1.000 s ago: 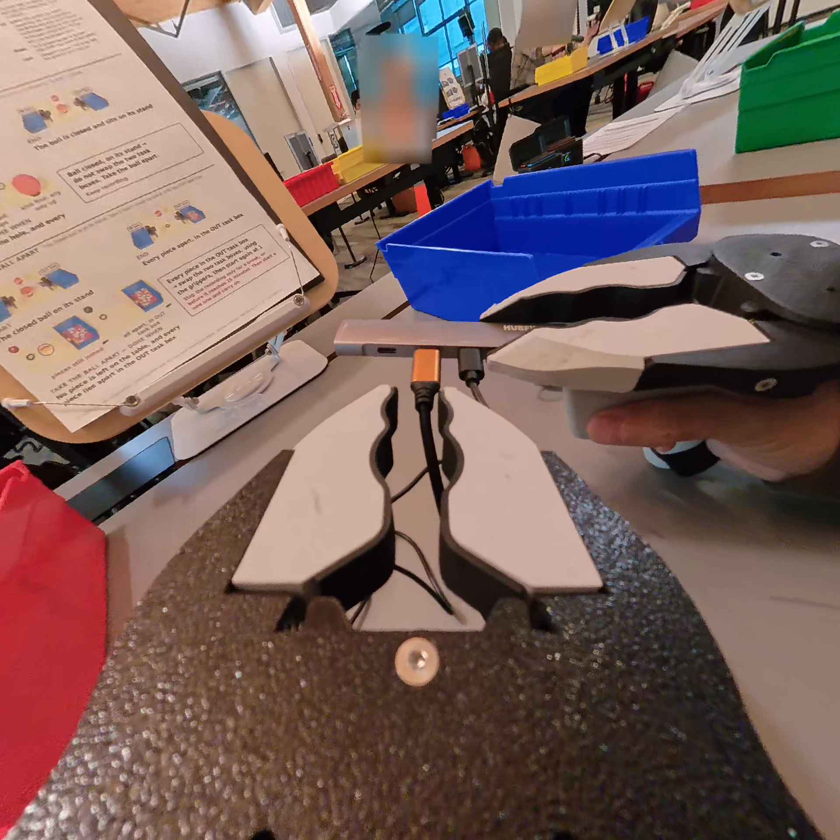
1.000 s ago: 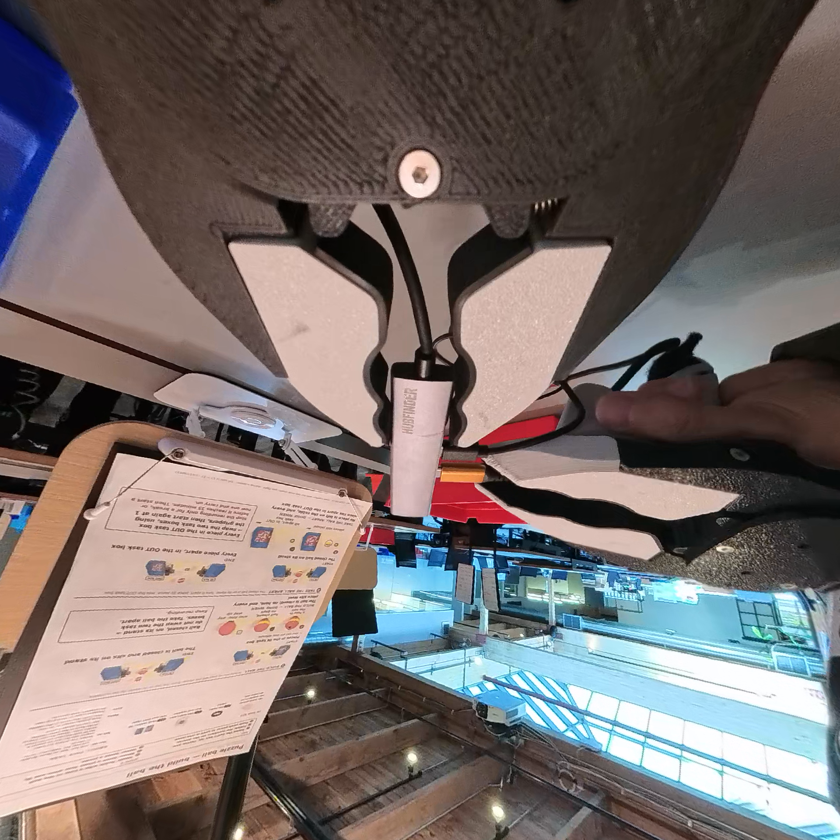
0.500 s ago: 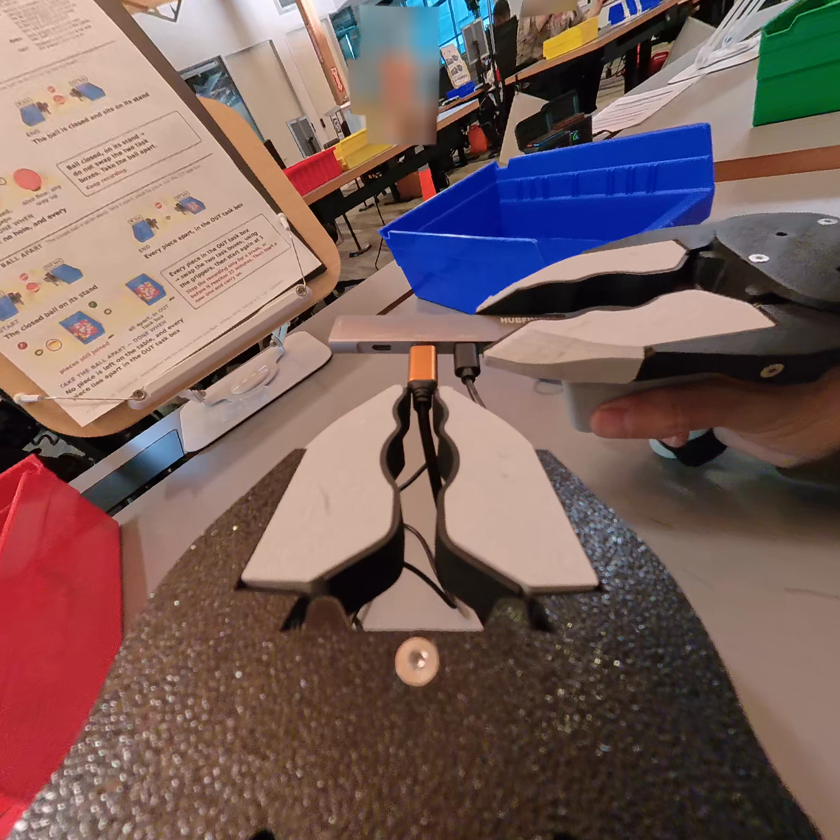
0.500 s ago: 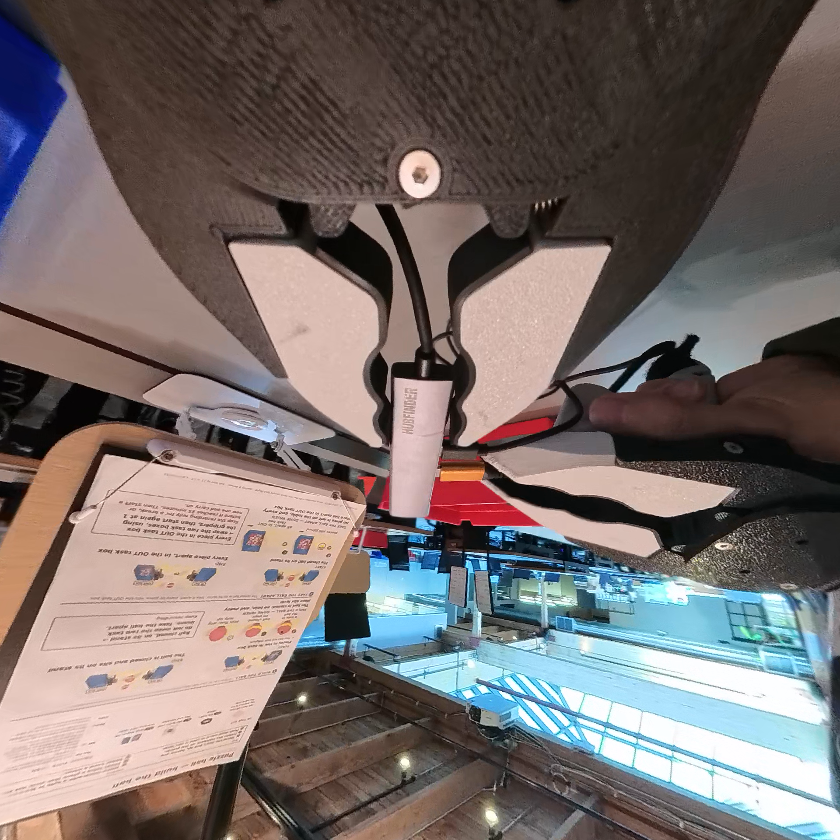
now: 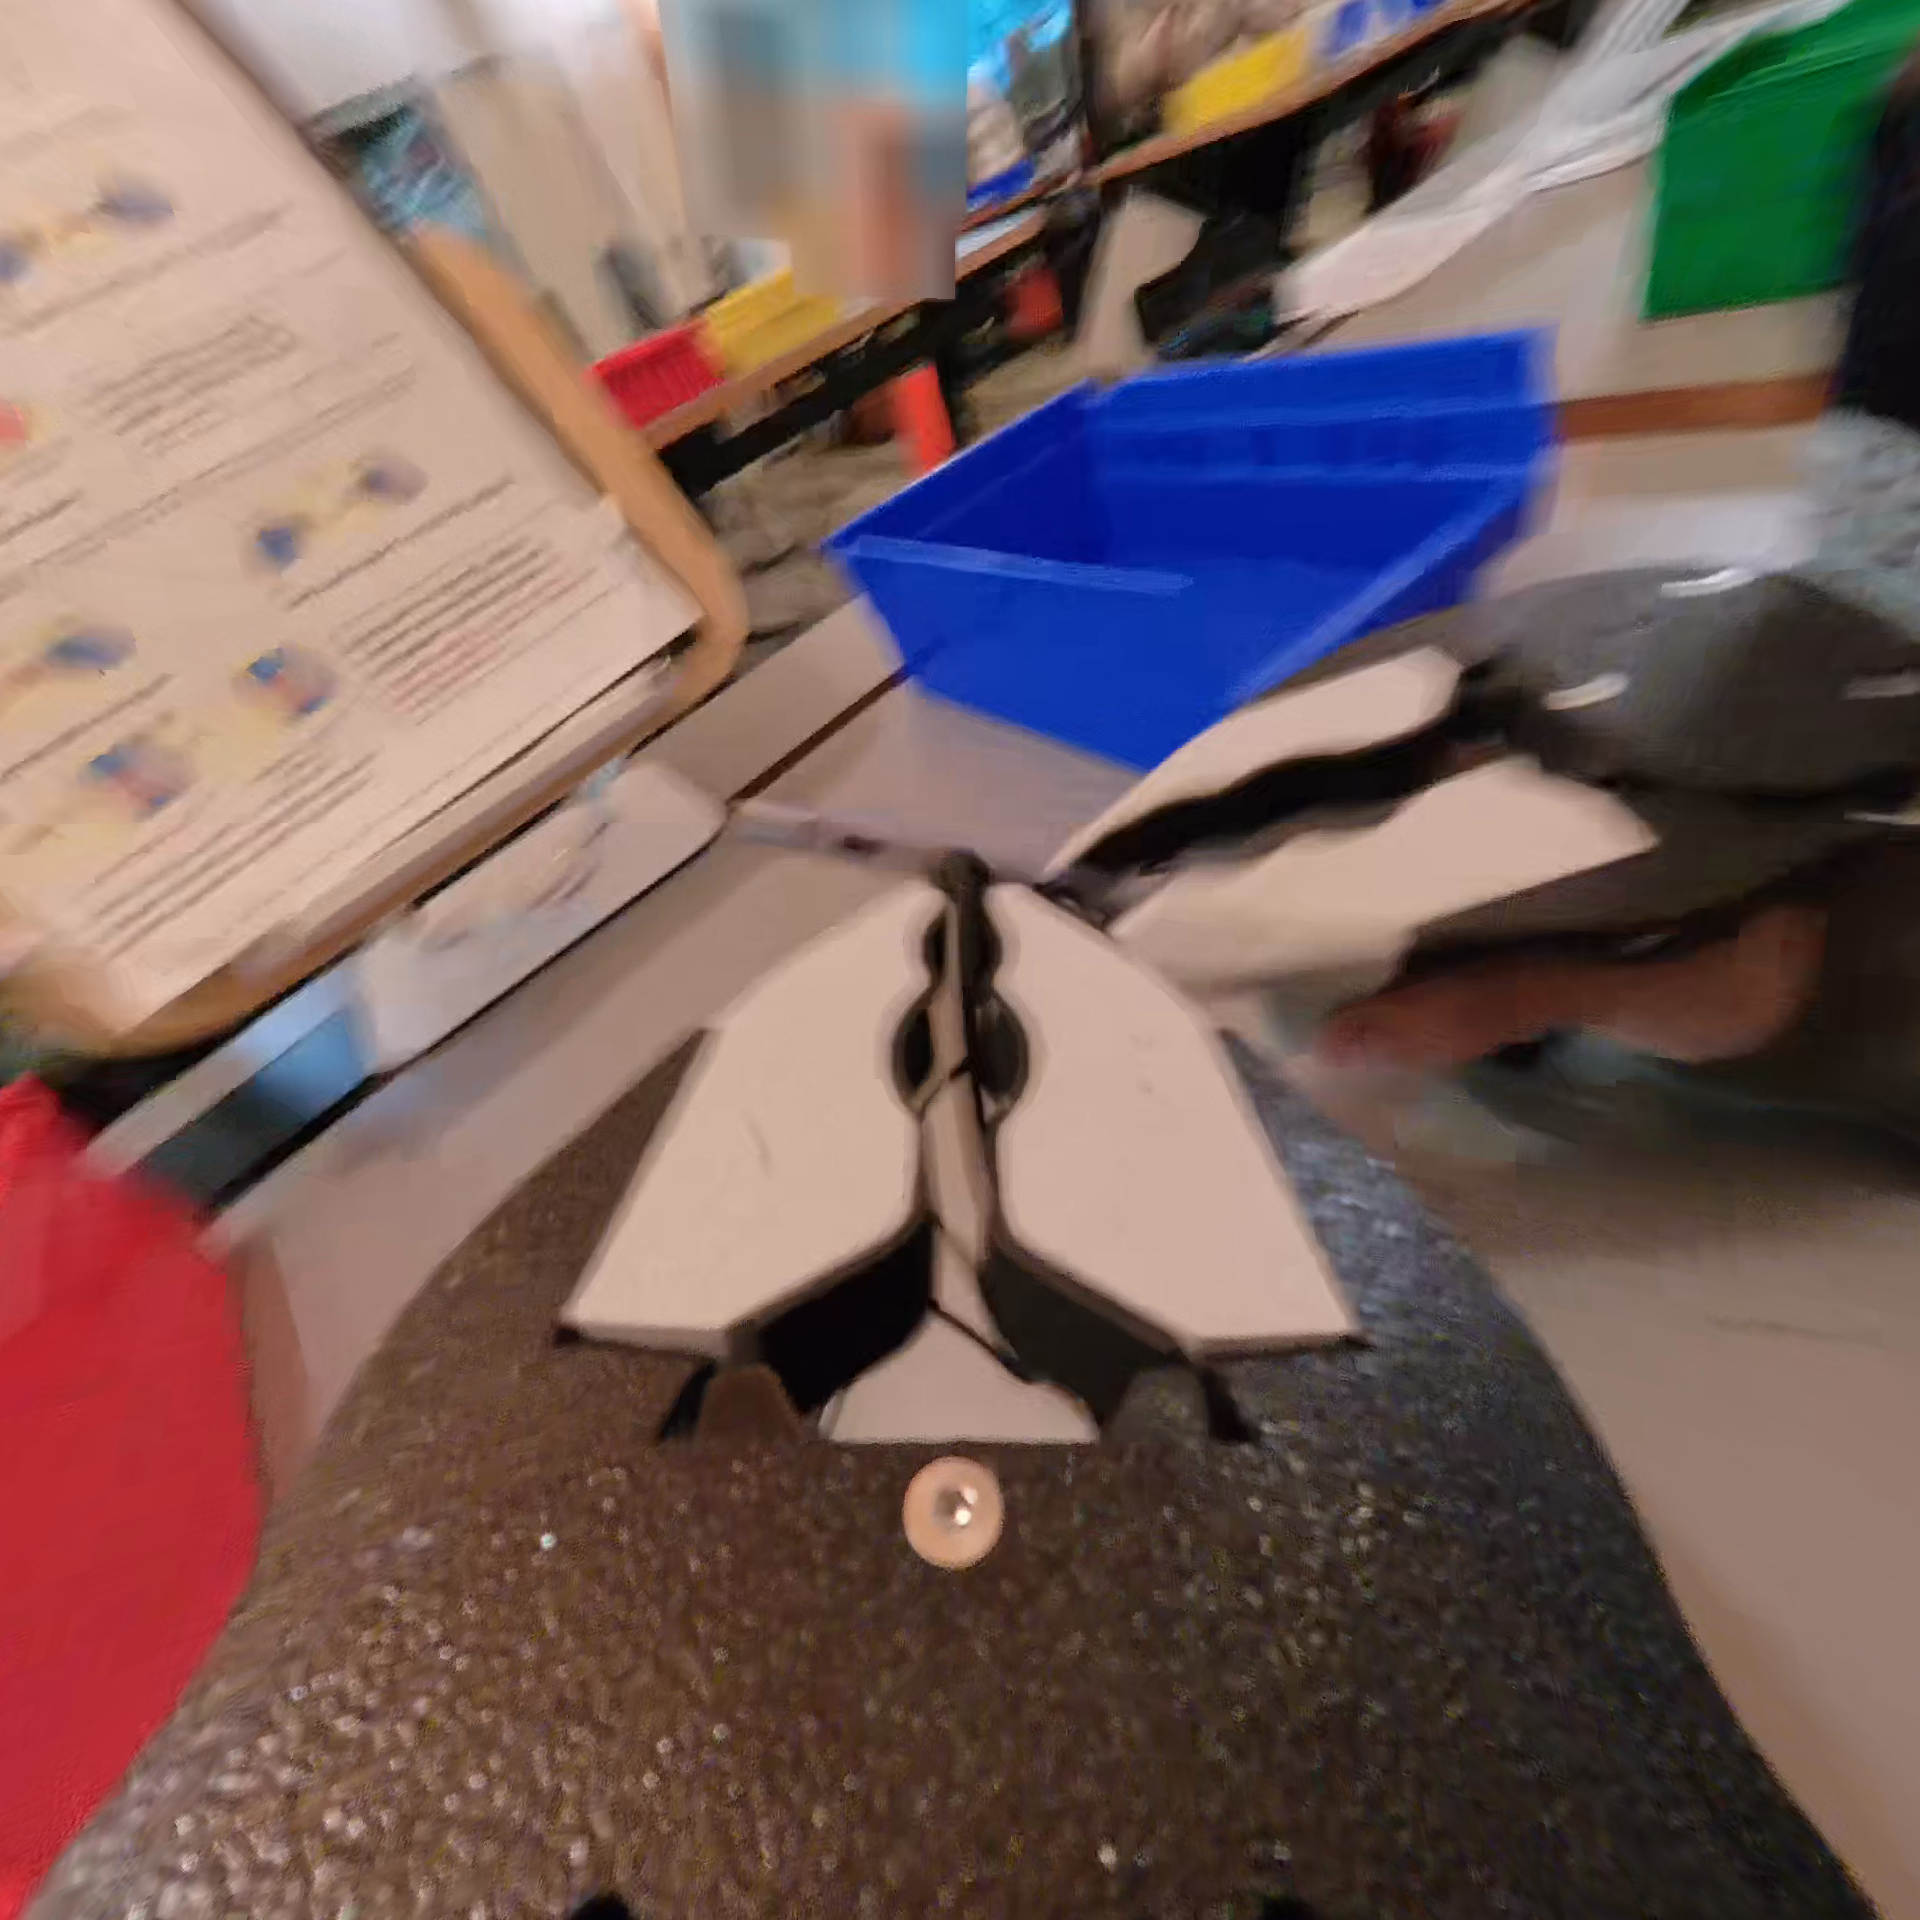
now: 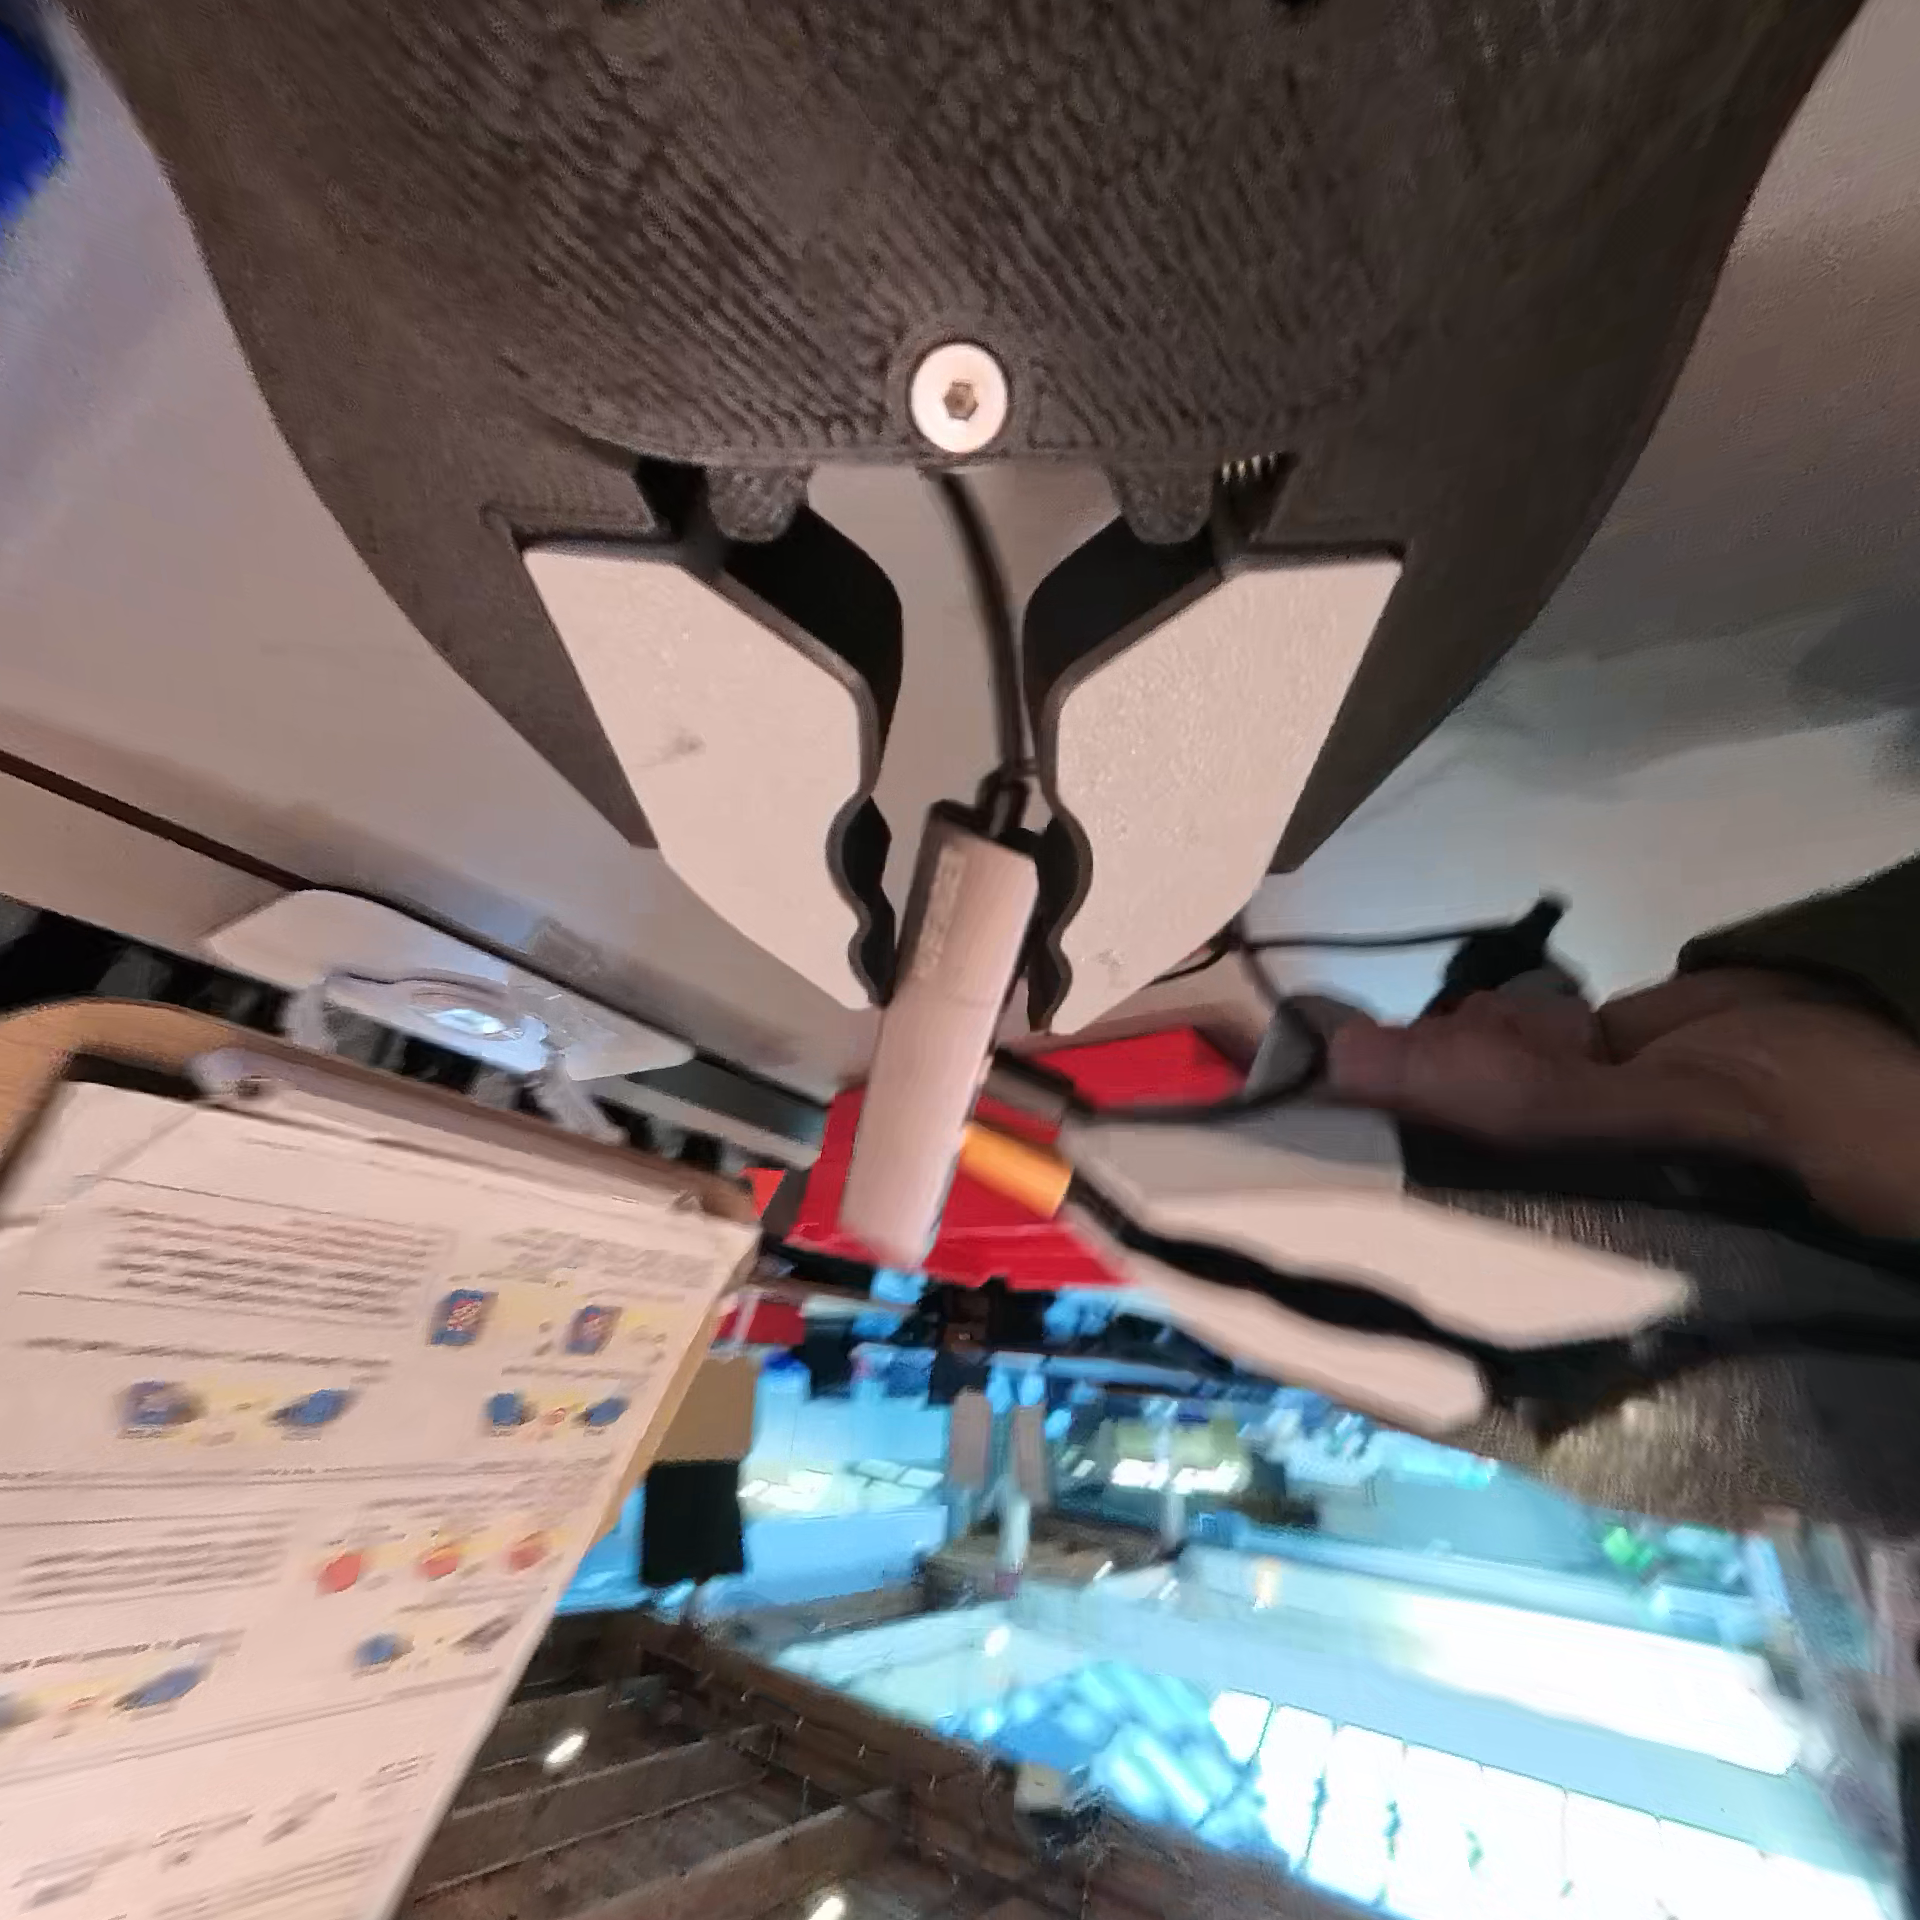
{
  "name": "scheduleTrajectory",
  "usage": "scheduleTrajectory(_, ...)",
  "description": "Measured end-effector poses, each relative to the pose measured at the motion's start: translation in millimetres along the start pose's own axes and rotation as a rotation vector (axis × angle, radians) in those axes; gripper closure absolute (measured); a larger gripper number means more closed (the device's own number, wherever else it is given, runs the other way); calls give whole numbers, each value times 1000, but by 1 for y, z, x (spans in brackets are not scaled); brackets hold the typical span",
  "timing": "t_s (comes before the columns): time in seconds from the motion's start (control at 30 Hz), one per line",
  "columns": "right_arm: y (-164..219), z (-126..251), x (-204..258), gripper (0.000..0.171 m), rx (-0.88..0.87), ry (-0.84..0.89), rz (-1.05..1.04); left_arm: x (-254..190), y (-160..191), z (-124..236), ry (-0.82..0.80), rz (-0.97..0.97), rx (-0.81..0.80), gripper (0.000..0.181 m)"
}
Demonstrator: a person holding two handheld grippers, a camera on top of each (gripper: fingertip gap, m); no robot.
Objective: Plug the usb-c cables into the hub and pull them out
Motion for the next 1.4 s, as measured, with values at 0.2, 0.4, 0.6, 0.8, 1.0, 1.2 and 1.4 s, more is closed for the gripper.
scheduleTrajectory(0.2, 2, 3, -9, 162, 21, 165, 0, -8, -11, -5, -85, -187, 141, 181)
scheduleTrajectory(0.4, 6, 0, -9, 162, 77, 247, 131, 9, 1, 6, 6, 87, -11, 180)
scheduleTrajectory(0.6, 5, 3, -9, 162, 61, 364, 230, -7, 28, 2, 156, 78, 117, 160)
scheduleTrajectory(0.8, -9, 7, 9, 163, 81, 626, 767, 25, 3, 36, 324, 564, 25, 133)
scheduleTrajectory(1.0, -12, 3, 27, 162, 90, 696, 984, 39, -17, 46, 713, 919, 2, 118)
scheduleTrajectory(1.2, -15, -1, 50, 162, 61, 725, 1228, 45, 4, 21, 677, 989, 147, 125)
scheduleTrajectory(1.4, -17, 0, 54, 161, 31, 689, 1160, 37, 2, 5, 805, 999, 94, 168)
Point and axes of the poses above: each gripper's, where its closed fingertips meet, z back along the fingers, y out of its underside, x = y × z across the jaws, the point moved 4 cm from there along z, back along the fingers, and after that the axes turned 14 degrees about x, right-handed, at the moved point
